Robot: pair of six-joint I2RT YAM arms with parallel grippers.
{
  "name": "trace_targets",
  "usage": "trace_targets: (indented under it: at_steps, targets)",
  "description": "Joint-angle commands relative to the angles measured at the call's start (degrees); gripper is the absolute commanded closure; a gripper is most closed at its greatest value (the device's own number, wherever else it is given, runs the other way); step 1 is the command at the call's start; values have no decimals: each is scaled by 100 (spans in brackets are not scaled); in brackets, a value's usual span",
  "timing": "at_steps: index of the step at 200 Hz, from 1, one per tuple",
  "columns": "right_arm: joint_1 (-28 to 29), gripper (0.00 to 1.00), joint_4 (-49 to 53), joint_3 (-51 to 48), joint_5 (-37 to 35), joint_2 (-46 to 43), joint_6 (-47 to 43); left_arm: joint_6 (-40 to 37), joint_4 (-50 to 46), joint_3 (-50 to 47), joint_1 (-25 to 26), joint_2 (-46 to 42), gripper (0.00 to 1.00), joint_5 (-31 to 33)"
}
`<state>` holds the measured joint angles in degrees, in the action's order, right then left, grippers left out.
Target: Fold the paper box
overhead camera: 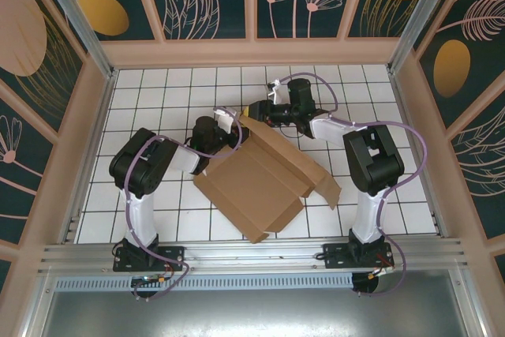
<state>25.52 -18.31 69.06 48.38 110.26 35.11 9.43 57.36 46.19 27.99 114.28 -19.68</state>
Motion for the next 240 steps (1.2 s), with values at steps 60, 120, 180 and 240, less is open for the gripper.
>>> trace_targets:
  at_steps: [60,120,180,240]
  targets:
    - [59,52,407,-227,71,60,0,54,4,-67,31,164,83,-37]
    - [61,52,407,-278,59,71,4,139,494,-388,31,-170,60,64]
    - [80,52,299,-382,49,25,86,333,1312,-585,29,-187,59,187]
    - [111,52,222,-463,58,7,136,501,867,-277,29,-249,54,281]
